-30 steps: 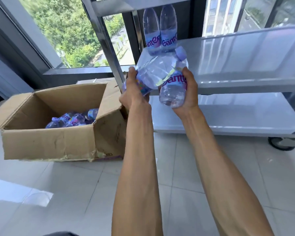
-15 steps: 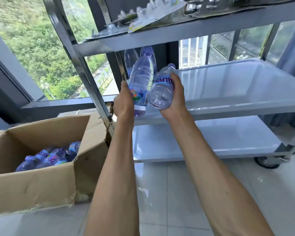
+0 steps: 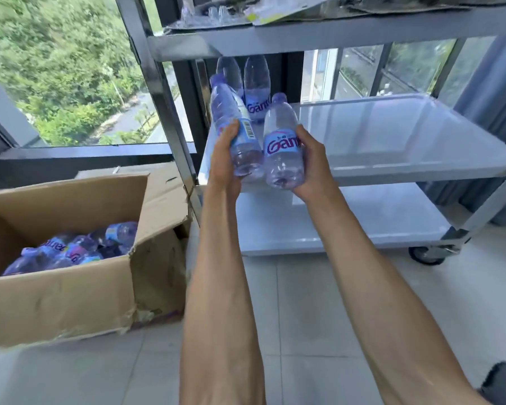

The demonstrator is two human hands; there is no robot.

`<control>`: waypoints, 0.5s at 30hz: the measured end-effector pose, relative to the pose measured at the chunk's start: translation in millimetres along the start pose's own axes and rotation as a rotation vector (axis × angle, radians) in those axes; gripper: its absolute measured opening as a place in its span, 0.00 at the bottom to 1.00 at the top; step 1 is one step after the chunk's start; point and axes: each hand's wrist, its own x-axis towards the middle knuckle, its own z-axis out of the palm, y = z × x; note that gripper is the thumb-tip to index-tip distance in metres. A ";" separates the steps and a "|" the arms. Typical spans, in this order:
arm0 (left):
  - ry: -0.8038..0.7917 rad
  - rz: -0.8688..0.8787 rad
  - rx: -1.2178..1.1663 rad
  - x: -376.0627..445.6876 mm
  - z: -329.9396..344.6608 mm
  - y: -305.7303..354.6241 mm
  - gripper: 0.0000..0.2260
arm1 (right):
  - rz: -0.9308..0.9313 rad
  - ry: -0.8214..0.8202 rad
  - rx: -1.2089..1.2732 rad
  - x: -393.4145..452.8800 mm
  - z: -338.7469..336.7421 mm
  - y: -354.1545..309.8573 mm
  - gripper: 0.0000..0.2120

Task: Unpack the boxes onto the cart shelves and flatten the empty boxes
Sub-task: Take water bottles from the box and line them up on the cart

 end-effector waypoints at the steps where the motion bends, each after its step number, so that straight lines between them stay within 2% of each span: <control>1: -0.004 0.002 0.025 2.1 -2.0 3.5 0.23 | 0.027 0.013 -0.019 2.0 -3.8 0.0 0.19; 4: -0.142 -0.057 -0.018 6.9 -4.9 14.1 0.15 | 0.084 0.026 -0.102 12.5 -9.4 -5.4 0.24; 5: -0.144 -0.055 -0.009 7.5 -5.4 16.6 0.15 | 0.085 0.024 -0.167 15.8 -9.3 -7.5 0.22; 7: -0.102 0.005 -0.008 9.6 -9.3 14.4 0.18 | 0.055 0.031 -0.297 23.6 -9.5 -10.6 0.15; 9: -0.114 0.001 0.007 12.7 -13.0 9.6 0.24 | -0.019 0.083 -0.373 32.2 -9.9 -14.9 0.14; 11: 0.011 0.014 0.087 15.6 -8.8 11.9 0.24 | -0.134 0.160 -0.459 44.0 -8.8 -23.0 0.18; 13: 0.164 0.041 0.154 22.5 -3.5 18.5 0.20 | -0.259 0.217 -0.559 56.6 -3.4 -30.1 0.17; 15: 0.247 0.038 0.204 28.9 0.0 21.4 0.17 | -0.389 0.228 -0.664 69.3 4.5 -34.0 0.16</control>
